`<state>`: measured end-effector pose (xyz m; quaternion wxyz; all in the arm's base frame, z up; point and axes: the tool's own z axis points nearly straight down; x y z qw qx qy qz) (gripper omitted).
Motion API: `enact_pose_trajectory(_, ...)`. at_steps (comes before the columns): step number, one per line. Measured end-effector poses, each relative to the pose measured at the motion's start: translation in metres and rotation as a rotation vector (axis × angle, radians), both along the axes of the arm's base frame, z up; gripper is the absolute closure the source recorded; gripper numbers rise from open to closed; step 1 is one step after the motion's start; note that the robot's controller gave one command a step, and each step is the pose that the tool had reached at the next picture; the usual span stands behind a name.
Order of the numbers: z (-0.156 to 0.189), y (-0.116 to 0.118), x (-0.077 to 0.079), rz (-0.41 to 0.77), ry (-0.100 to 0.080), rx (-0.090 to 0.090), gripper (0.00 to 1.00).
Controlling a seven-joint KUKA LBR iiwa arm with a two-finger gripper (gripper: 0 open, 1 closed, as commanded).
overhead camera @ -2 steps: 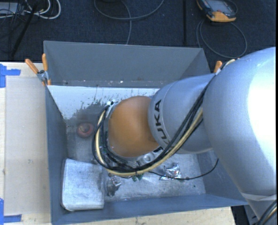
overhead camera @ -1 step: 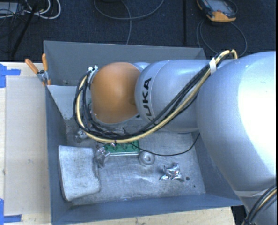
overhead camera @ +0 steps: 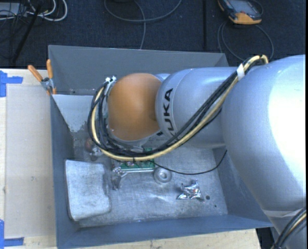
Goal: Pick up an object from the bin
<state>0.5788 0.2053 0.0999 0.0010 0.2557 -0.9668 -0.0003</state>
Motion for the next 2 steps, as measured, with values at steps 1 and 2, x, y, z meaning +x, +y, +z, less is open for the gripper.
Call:
enact_pose_trajectory(1, -0.0282, -0.0099, -0.0098, -0.137, -0.004, 0.002, 0.0)
enact_pose_trajectory(2, -0.0277, -0.0098, -0.0091, -0.139, -0.003, 0.002, 0.0)
